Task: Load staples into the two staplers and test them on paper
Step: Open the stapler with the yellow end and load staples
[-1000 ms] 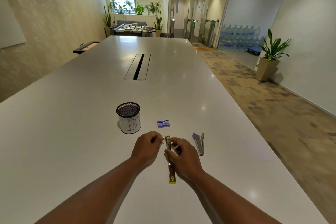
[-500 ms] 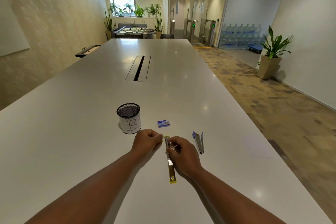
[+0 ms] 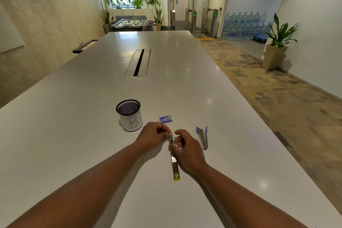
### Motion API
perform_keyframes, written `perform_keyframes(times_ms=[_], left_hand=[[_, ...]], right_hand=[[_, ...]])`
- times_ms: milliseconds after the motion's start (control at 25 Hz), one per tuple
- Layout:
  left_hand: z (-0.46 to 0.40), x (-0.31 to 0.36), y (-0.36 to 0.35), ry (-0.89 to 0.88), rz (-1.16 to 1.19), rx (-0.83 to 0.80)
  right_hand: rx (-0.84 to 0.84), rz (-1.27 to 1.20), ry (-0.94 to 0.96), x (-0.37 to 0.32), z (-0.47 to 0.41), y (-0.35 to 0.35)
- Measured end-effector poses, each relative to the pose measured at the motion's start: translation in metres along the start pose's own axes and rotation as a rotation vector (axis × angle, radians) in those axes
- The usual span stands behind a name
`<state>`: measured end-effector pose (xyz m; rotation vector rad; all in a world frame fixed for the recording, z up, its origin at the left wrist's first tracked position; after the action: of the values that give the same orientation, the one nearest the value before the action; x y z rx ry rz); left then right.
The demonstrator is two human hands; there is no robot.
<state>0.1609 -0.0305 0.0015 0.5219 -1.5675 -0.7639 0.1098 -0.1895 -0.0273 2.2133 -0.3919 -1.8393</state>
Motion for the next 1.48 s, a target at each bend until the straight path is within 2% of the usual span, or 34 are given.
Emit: perform_keyframes(times_ms=[120, 360, 560, 1120, 1240, 1480], left_hand=[[-0.004, 0.011, 0.001, -0.042, -0.122, -0.050], [-0.005, 0.019, 0.001, -0.071, -0.215, -0.059], [-0.001, 0.028, 0.002, -0.144, -0.258, -0.061], [-0.003, 0.041, -0.001, -0.207, -0.416, -0.148], [-0.006, 0.039, 0.001, -0.145, -0.371, -0.144], [-0.004, 0.022, 0.003, 0.063, -0.094, -0.083]], right_hand=[[-0.004, -0.005, -0.003, 0.000, 0.000, 0.000], [0.000, -0.017, -0.016, 0.000, 0.000, -0.001], [-0.007, -0.030, -0.021, -0.001, 0.001, -0.001], [0.005, -0.024, -0.025, -0.001, 0.002, 0.002], [0.009, -0.027, -0.030, -0.001, 0.001, 0.002], [0.002, -0.023, -0.024, -0.001, 0.001, 0.001]])
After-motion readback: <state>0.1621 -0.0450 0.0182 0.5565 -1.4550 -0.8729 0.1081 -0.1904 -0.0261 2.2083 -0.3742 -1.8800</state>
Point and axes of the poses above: each hand's wrist, its own z-axis away from the middle knuckle, its own y-axis out of the back of the hand, x = y × z, the point moved 7 cm from there along -z, towards the middle knuckle, and after that the axes turned 11 degrees about -z, right-handed, at the moved point
